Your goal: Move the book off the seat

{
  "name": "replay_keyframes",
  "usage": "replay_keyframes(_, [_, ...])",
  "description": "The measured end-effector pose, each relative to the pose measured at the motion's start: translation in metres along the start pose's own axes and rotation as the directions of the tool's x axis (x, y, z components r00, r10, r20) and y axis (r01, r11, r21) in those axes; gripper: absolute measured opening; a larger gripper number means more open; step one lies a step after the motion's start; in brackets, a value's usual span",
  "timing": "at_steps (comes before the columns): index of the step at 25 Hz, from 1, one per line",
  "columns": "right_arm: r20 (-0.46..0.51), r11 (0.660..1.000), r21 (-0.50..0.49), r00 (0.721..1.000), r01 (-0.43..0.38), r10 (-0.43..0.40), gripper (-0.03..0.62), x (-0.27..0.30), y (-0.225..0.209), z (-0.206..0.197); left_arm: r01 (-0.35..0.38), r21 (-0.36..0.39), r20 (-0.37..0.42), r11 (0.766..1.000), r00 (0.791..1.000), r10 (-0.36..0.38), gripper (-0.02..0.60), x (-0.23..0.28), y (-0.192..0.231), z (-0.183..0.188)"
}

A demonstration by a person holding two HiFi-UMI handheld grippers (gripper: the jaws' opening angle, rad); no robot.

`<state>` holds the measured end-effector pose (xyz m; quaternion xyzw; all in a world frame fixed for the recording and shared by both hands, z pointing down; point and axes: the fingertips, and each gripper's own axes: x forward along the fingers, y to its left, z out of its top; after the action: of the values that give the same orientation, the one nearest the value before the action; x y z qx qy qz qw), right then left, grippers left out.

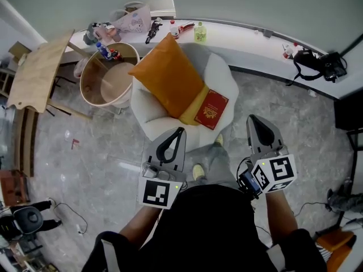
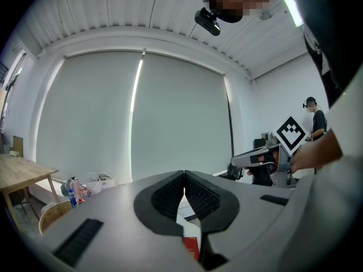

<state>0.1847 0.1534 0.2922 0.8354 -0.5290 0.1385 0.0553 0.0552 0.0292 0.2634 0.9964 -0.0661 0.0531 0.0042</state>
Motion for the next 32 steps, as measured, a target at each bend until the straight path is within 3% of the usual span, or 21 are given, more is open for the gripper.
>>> replay_keyframes(16, [-0.135,0.999,0.048,0.99,-0.022,0.029,0.011,0.098,-0.091,-0.036,-0.044,0.042,-0.141,0.998,0.989,0.05,0.014,0.11,0.026,-0.041])
replay_keyframes(28, [-0.216,0.985,0.147,0.969,-0.092,0.123,0.012,0.178,-0.137,-0.101,-0.069,0.027,-0.306,0.997,0.949,0.074,0.014,0.174,0.052,-0.122])
replay_keyframes(29, [-0.226,0.982,0.159,0.964,-0.104,0.139,0.017,0.183,-0.138,-0.108,-0.071,0.029,-0.321,0.997,0.944,0.076,0.014,0.177,0.054,-0.129])
replay_keyframes(32, [-0.257,0.973,0.194,0.95,-0.128,0.177,0.11,0.198,-0.143,-0.134,-0.056,0.038,-0.361,0.998,0.93,0.066,0.014,0.189,0.056,-0.153])
